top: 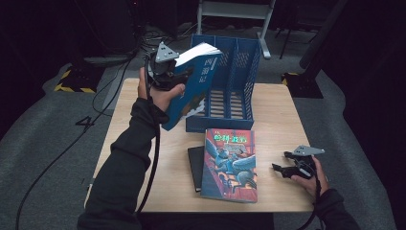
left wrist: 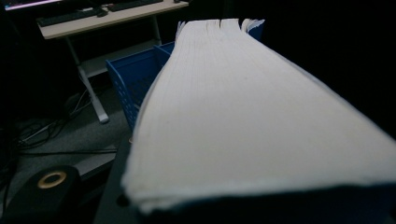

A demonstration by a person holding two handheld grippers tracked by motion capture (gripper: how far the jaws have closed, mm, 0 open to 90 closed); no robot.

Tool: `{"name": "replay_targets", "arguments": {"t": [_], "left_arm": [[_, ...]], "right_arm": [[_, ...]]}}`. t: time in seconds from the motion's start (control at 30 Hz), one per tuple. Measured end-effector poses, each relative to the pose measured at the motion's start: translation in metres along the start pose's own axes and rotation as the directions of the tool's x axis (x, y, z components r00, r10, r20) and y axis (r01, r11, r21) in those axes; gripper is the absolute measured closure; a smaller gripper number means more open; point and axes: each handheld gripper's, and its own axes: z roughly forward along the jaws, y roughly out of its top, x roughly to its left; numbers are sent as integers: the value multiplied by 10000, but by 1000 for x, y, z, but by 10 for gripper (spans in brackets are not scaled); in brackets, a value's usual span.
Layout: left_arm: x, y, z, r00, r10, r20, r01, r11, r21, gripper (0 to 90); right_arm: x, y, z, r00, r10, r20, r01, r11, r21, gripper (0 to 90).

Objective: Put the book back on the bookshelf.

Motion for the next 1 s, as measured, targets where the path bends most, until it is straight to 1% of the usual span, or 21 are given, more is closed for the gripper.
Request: {"name": "replay_targets", "arguments": {"t": [0.07, 0.13, 0.2, 0.23, 0.33, 0.4, 0.53, 0.57, 0.67, 0.77, 0.87, 0.97, 1.0], "left_arm": [[4, 3, 7, 9995, -251, -194, 252, 9997, 48, 609], [5, 5, 9, 9992, -284, -266, 286, 9996, 59, 609], [9, 9, 20, 9977, -425, -524, 434, 9989, 165, 609], [10, 10, 23, 9974, -403, -592, 415, 9990, 193, 609], [13, 11, 36, 9943, -712, -799, 736, 9969, 280, 609], [15, 12, 44, 9927, -849, -853, 888, 9951, 429, 609], [17, 14, 56, 9888, -1091, -1019, 1144, 9923, 477, 609], [18, 16, 58, 9874, -1141, -1094, 1203, 9914, 511, 609], [18, 20, 61, 9864, -1109, -1217, 1180, 9916, 534, 609], [20, 24, 64, 9806, -1281, -1487, 1346, 9903, 346, 609], [21, 25, 67, 9775, -1398, -1580, 1465, 9887, 314, 609], [24, 26, 71, 9707, -1666, -1732, 1723, 9849, 186, 609], [25, 26, 72, 9694, -1717, -1753, 1779, 9839, 202, 609]], "right_arm": [[0, 0, 0, 10000, -2, 4, 2, 10000, 2, 188], [0, 0, 0, 10000, 2, -1, -2, 10000, -1, 189], [0, 0, 0, 10000, -1, 4, 1, 10000, -1, 189], [0, 0, 0, 10000, -7, 6, 7, 10000, -2, 189], [0, 0, 0, 10000, -19, 16, 19, 10000, -12, 189], [0, 0, 0, 10000, -14, 16, 14, 10000, -10, 189], [0, 0, 0, 10000, -17, 17, 17, 10000, -14, 190], [0, 0, 0, 10000, 7, 12, -7, 10000, -24, 190], [0, 0, 0, 10000, 1, 13, -1, 10000, -30, 191], [0, 0, 0, 10000, -8, 2, 8, 10000, -33, 192], [0, 0, 0, 10000, -28, 3, 28, 10000, -44, 192], [0, 0, 0, 10000, -23, -3, 23, 10000, -39, 192], [0, 0, 0, 10000, -29, 1, 29, 10000, -44, 193]]}}
